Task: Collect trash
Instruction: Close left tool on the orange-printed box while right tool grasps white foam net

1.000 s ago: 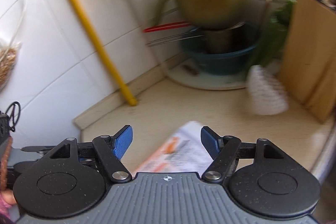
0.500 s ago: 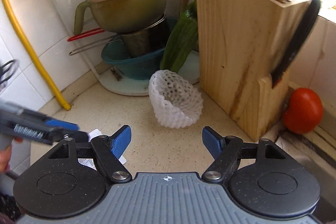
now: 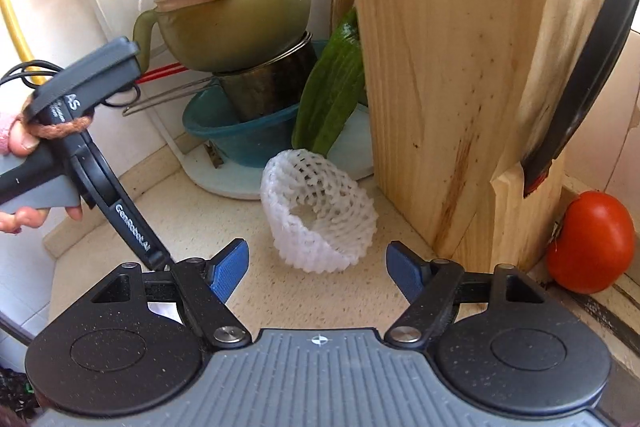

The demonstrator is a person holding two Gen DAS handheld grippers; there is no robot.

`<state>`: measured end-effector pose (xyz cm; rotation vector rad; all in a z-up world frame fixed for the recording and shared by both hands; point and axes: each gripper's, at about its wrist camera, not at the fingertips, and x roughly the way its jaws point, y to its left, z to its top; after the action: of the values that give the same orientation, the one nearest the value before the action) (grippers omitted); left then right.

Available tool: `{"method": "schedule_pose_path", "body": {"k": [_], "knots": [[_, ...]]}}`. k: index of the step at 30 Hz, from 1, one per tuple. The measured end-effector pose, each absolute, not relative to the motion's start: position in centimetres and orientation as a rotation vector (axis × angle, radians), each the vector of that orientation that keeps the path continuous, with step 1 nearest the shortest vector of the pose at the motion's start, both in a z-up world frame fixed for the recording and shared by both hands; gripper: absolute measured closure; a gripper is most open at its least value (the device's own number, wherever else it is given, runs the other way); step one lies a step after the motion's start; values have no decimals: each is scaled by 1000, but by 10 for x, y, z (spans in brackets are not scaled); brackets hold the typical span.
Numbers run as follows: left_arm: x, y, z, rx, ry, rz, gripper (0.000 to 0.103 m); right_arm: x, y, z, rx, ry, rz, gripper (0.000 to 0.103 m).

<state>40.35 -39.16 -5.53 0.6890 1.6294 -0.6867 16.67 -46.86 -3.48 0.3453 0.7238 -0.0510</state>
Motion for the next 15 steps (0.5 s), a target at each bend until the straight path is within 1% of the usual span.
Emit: {"method": "schedule_pose_path", "body": {"k": [3, 7, 9, 10, 15], "knots": [[397, -388, -57, 726, 1671, -660, 57, 166, -472, -37, 330, 711, -54, 22], [381, -367, -45, 784, 1689, -658, 58, 163, -472, -35, 308, 696, -11, 22], [371, -348, -43, 809, 1710, -659, 58, 161, -470, -33, 293, 685, 6, 16], [368, -339, -41, 802, 1698, -655, 58, 161, -469, -32, 287, 679, 10, 16], [364, -291, -6, 534, 1581, -800, 57, 168, -470, -39, 307, 702, 38, 16]]}}
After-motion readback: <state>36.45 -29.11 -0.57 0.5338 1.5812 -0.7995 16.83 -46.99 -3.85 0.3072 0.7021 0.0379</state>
